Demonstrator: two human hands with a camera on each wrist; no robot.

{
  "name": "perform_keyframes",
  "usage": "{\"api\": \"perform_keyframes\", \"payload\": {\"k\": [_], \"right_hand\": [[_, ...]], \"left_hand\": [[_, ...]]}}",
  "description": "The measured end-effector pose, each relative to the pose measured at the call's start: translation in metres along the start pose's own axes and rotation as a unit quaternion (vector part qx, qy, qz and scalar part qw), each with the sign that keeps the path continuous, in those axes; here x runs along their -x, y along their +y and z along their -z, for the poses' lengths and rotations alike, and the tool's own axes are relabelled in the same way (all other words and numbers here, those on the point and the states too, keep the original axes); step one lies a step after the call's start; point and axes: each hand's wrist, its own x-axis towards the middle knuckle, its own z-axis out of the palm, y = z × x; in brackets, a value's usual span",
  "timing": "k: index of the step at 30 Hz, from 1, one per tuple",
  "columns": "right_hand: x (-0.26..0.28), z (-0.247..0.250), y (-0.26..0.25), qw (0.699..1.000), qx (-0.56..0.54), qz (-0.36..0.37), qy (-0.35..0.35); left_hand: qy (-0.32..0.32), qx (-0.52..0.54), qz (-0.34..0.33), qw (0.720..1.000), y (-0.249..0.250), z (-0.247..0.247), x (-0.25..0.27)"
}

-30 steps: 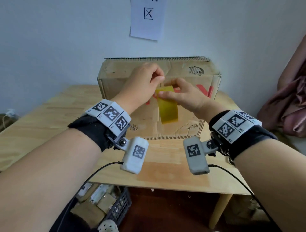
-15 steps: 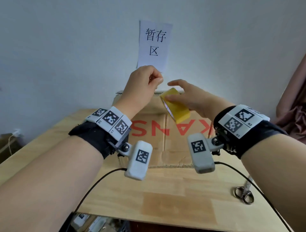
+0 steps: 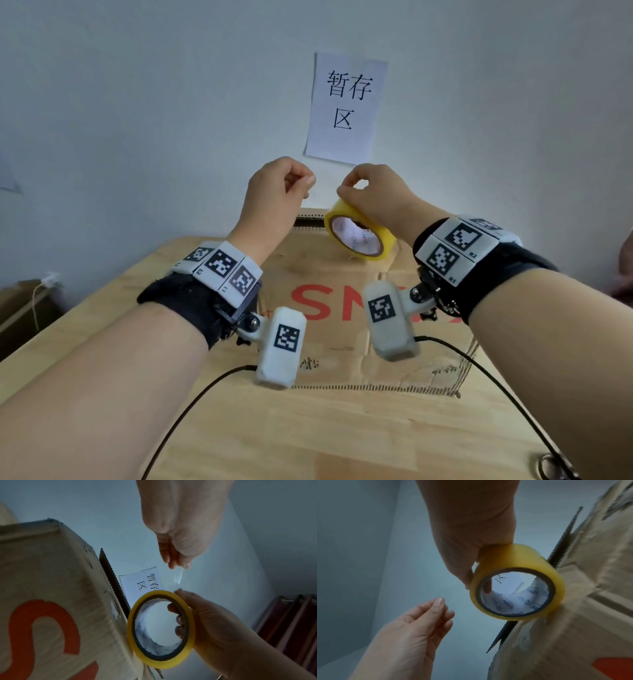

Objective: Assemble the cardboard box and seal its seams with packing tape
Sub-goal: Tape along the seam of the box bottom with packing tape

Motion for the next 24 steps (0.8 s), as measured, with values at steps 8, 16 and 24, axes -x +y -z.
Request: {"api": "perform_keyframes", "payload": {"k": [8,16,24], "right_hand": [[-0.025,-0.011,-0.001,0.985,0.165,0.017,0.055],[-0.024,-0.025,0.034,0.977,0.211,0.023,0.006],[-0.017,-0.006,0.043,0.954,0.297,0.033,0.0]], "left_hand": [[-0.142,-0.054,0.091,0.984,-0.042,0.008,-0.021],[-0.357,-0.221,0.22,0.88,-0.098,0.021,-0.011],[-0.312,-0.178,0.197,0.912,-0.068,-0.012,0.021]]}}
